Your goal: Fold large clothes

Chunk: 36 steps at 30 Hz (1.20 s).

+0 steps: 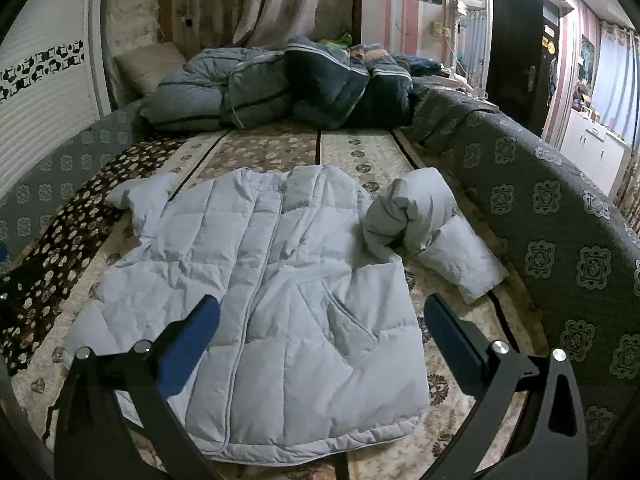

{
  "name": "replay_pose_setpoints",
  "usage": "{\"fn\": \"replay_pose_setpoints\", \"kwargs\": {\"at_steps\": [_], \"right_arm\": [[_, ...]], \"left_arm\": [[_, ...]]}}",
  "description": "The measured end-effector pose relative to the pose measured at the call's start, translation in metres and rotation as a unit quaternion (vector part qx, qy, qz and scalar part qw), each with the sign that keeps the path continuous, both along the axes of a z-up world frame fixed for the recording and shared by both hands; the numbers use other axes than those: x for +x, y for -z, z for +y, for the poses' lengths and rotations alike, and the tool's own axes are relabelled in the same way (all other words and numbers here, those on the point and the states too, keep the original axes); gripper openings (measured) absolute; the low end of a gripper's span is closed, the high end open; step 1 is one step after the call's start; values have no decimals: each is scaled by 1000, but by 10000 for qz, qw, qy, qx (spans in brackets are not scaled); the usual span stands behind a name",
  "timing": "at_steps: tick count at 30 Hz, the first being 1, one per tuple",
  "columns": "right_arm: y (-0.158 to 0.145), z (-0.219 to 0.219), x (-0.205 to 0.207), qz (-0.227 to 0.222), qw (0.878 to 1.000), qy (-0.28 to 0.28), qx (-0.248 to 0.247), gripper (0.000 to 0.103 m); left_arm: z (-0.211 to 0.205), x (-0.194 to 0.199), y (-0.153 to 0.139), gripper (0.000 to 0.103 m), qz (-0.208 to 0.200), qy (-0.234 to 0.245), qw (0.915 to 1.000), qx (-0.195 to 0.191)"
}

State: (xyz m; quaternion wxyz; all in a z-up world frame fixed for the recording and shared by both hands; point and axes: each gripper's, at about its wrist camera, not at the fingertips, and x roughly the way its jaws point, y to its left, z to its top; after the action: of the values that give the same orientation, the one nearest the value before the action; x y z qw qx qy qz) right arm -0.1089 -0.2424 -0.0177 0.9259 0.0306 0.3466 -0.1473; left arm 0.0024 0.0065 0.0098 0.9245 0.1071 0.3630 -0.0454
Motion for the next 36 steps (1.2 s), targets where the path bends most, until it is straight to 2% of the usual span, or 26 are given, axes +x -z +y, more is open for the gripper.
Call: {"fn": "replay_pose_setpoints", "kwargs": {"at_steps": [16,36], "right_arm": [[-1,0,1,1,10000,-45,-33,102],[-2,2,1,1,10000,-53,-30,102]], "left_arm": [[9,11,11,100,68,-63,9999,-104],[11,12,13,100,53,-64,10000,-18]]}}
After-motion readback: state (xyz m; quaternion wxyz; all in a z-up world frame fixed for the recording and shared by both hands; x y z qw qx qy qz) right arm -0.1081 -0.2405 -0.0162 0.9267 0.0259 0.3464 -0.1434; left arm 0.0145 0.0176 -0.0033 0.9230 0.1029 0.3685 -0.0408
